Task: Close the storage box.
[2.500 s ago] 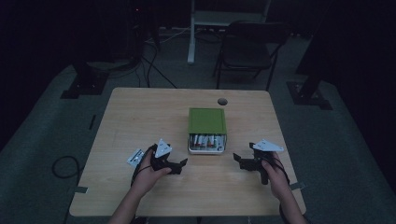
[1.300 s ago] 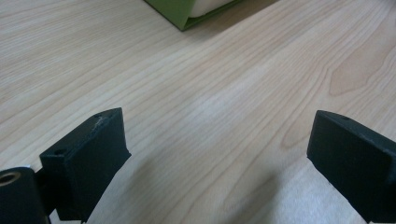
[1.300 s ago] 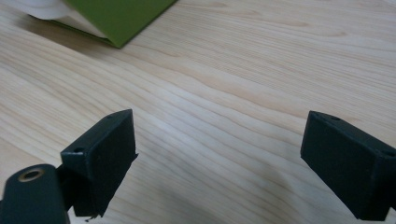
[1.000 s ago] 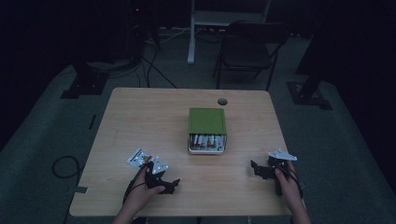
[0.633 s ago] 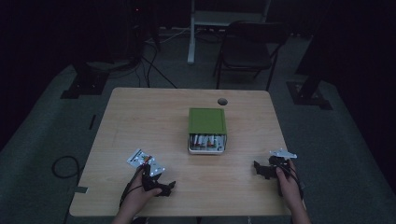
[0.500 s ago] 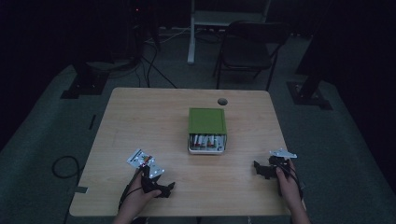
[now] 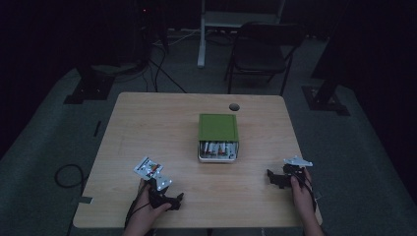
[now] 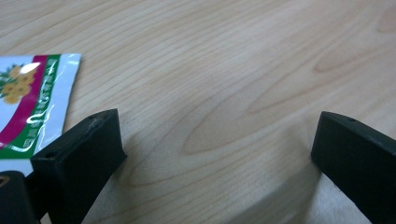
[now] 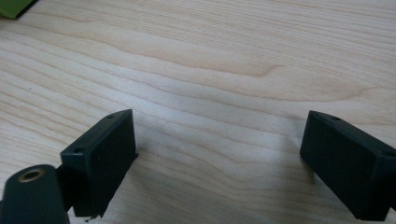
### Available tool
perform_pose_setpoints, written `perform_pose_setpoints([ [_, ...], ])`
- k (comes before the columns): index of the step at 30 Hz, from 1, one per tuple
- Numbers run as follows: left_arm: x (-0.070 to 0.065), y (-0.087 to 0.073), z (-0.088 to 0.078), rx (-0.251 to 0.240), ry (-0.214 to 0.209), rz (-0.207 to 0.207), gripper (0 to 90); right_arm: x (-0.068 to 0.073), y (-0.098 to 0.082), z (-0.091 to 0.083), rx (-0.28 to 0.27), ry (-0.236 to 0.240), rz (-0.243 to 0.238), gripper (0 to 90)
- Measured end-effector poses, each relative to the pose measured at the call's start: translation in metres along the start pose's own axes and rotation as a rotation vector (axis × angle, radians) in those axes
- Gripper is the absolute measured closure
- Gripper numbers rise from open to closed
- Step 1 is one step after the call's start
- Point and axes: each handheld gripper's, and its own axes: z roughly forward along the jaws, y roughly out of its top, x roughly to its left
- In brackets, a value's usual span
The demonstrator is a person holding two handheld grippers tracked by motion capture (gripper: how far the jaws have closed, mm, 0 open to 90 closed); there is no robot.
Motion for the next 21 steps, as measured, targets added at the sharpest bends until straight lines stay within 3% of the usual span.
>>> perform_pose_setpoints([
  [4, -0.009, 0.001, 0.001, 0.003, 0.085, -0.094, 1.8, 0.0, 0.0, 0.0, 0.0, 0.0, 0.0, 9.9],
  [11, -0.016, 0.003, 0.003, 0.004, 0.154, -0.165, 1.8, 0.0, 0.0, 0.0, -0.001, 0.001, -0.001, 9.9],
  [21, -0.017, 0.004, 0.004, 0.004, 0.162, -0.176, 1.8, 0.0, 0.0, 0.0, -0.001, 0.0, -0.001, 9.9],
])
